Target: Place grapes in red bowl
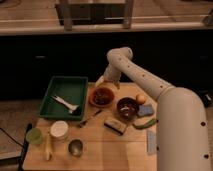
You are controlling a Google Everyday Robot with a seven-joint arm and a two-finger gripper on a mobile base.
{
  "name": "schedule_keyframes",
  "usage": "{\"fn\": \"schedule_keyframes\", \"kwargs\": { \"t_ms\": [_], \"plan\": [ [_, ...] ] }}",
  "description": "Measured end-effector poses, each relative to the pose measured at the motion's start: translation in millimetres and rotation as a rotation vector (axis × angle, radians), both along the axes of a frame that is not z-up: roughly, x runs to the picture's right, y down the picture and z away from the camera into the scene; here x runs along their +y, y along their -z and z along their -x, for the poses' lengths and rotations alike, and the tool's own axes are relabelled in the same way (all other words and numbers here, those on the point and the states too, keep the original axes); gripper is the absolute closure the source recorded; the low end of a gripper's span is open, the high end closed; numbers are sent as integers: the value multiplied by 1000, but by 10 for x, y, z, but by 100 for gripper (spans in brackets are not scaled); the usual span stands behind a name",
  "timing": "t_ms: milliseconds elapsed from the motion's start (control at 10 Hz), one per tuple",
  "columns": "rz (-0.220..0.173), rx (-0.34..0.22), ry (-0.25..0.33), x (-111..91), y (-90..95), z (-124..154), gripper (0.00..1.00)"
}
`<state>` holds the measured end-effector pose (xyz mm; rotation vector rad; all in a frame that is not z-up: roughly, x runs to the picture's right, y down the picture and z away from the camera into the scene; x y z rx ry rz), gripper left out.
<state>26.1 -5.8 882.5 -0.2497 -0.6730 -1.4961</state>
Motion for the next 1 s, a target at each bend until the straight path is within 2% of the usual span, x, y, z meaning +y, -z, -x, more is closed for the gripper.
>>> {"fn": "schedule_keyframes", "kwargs": {
  "t_ms": [200,1000],
  "plan": [
    [-13,-9,-2,-8,8,-4,20],
    [-14,-10,-2,-9,9,0,20]
  ]
}}
